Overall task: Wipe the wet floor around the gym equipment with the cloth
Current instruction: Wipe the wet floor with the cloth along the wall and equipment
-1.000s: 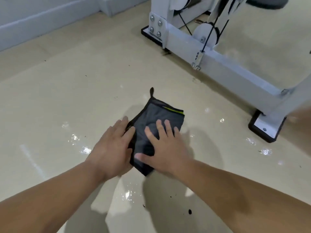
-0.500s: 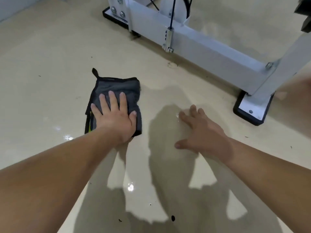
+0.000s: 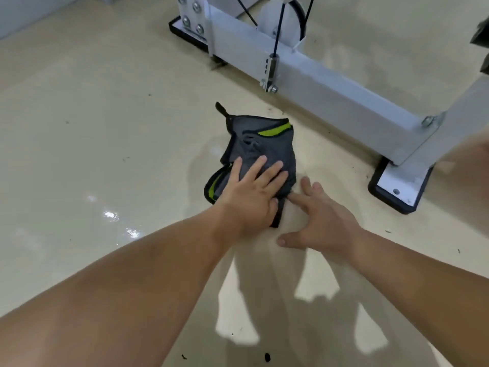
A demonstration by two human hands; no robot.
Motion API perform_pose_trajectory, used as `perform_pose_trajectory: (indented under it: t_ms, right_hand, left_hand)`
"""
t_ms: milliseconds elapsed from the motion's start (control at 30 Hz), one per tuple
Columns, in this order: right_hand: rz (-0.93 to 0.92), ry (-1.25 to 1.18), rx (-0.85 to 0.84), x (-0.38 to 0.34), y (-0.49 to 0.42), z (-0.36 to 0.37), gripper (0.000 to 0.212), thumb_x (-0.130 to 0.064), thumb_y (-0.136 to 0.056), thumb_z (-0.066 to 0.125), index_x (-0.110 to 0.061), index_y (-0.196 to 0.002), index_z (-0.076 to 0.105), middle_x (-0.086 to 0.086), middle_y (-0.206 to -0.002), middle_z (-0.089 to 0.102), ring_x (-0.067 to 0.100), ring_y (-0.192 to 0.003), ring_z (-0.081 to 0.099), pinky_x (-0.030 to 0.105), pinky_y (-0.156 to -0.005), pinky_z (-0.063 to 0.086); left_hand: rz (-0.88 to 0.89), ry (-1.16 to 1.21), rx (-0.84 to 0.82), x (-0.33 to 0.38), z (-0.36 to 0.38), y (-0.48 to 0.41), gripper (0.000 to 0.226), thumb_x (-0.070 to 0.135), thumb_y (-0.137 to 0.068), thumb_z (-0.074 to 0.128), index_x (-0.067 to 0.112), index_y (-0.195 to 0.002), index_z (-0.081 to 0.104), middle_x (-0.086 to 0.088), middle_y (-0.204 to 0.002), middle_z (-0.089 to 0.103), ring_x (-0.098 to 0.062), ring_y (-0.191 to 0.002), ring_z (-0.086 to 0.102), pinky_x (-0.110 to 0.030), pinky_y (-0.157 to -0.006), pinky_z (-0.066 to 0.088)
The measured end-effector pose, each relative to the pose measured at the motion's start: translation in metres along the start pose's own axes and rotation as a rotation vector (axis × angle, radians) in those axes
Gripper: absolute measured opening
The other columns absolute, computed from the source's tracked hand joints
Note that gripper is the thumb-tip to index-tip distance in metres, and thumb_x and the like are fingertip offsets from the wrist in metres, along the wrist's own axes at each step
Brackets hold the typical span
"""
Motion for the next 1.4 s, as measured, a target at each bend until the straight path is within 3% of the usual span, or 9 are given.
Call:
perform_pose_trajectory:
  t_ms: [100, 167, 233, 433, 567, 833, 1000, 1167, 1400]
  right_hand:
    - [0.05, -0.214, 0.082, -0.002, 0.005, -0.008, 0.074, -0.048, -0.074, 0.082, -0.032, -0.141, 0.055, -0.004, -0.163, 0.031, 0.017, -0.152, 0.028, 0.027, -0.108, 0.034]
    - [0.063, -0.432, 0.288, -0.008, 0.015, -0.004, 0.042, -0.04, -0.077, 0.068, -0.025, -0.115, 0.066, -0.002, -0.132, 0.061, 0.024, -0.127, 0.057, 0.033, -0.096, 0.043]
    - [-0.01, -0.382, 0.451, -0.027, 0.034, 0.011, 0.03, -0.025, -0.084, 0.061, -0.023, -0.114, 0.065, -0.006, -0.123, 0.063, 0.021, -0.117, 0.06, 0.034, -0.093, 0.047]
    - [-0.29, -0.159, 0.411, -0.12, 0.065, 0.083, 0.035, -0.014, -0.086, 0.061, -0.024, -0.119, 0.068, -0.009, -0.136, 0.055, 0.01, -0.117, 0.061, 0.024, -0.09, 0.049]
    - [-0.321, -0.102, 0.245, -0.166, 0.069, 0.096, 0.038, -0.02, -0.091, 0.06, -0.024, -0.129, 0.064, -0.008, -0.129, 0.059, 0.012, -0.115, 0.062, 0.03, -0.092, 0.051]
    - [-0.11, -0.061, 0.039, -0.164, 0.11, 0.1, 0.047, -0.043, -0.092, 0.052, -0.031, -0.137, 0.056, -0.011, -0.133, 0.057, 0.011, -0.122, 0.059, 0.037, -0.102, 0.049]
    - [0.028, -0.297, 0.085, -0.107, 0.153, 0.098, 0.041, -0.051, -0.079, 0.049, -0.036, -0.114, 0.064, -0.016, -0.126, 0.063, 0.004, -0.113, 0.062, 0.032, -0.098, 0.052]
    - [0.075, -0.207, 0.185, -0.045, 0.16, 0.081, 0.006, -0.039, -0.083, 0.051, -0.044, -0.081, 0.048, -0.016, -0.087, 0.062, 0.002, -0.092, 0.058, 0.027, -0.08, 0.046]
    - [0.096, -0.156, 0.254, 0.017, 0.122, 0.053, 0.015, -0.037, -0.084, 0.056, -0.025, -0.077, 0.052, -0.009, -0.076, 0.06, 0.01, -0.077, 0.056, 0.033, -0.066, 0.052]
  left_hand:
    - [0.049, -0.021, 0.003, 0.007, 0.023, 0.058, 0.067, 0.048, -0.107, 0.019, 0.031, -0.167, -0.005, 0.008, -0.176, -0.014, -0.023, -0.16, -0.02, -0.064, -0.123, -0.016]
    - [0.088, 0.006, -0.018, 0.007, 0.038, 0.101, 0.067, 0.049, -0.106, 0.018, 0.033, -0.167, -0.004, 0.009, -0.175, -0.014, -0.023, -0.16, -0.021, -0.063, -0.122, -0.018]
    - [0.113, 0.011, -0.021, -0.002, 0.051, 0.139, 0.067, 0.049, -0.103, 0.015, 0.036, -0.167, 0.0, 0.012, -0.174, -0.013, -0.021, -0.16, -0.021, -0.063, -0.123, -0.017]
    - [-0.141, 0.062, 0.027, -0.112, 0.078, 0.246, 0.069, 0.05, -0.099, 0.018, 0.039, -0.167, 0.012, 0.01, -0.175, -0.002, -0.02, -0.162, -0.013, -0.062, -0.127, -0.005]
    - [-0.497, 0.1, -0.033, -0.17, 0.084, 0.286, 0.072, 0.056, -0.089, -0.01, 0.039, -0.157, -0.029, 0.009, -0.166, -0.034, -0.024, -0.157, -0.03, -0.063, -0.124, -0.015]
    - [-0.107, -0.021, -0.128, -0.112, 0.075, 0.277, 0.082, 0.057, -0.084, -0.02, 0.03, -0.161, -0.021, 0.007, -0.171, -0.022, -0.037, -0.159, -0.019, -0.062, -0.126, -0.009]
    - [-0.16, 0.04, 0.089, -0.13, 0.046, 0.254, 0.058, 0.04, -0.102, 0.037, 0.025, -0.157, 0.048, -0.01, -0.162, 0.045, -0.039, -0.141, 0.043, -0.06, -0.113, 0.032]
    - [-0.416, 0.087, 0.025, -0.119, 0.069, 0.242, 0.071, 0.03, -0.107, 0.029, 0.024, -0.168, -0.006, -0.002, -0.176, -0.015, -0.03, -0.162, -0.009, -0.055, -0.128, 0.001]
    - [-0.523, 0.143, -0.047, -0.087, 0.05, 0.187, 0.075, 0.023, -0.105, 0.03, 0.031, -0.166, -0.011, 0.006, -0.174, -0.023, -0.027, -0.161, -0.018, -0.056, -0.129, 0.001]
Point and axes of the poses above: each hand's wrist, its own y-axis away from the middle knuckle, its own z-axis out of the palm, x = y × z, the point moved 4 cm from there along -y, towards the middle knuckle
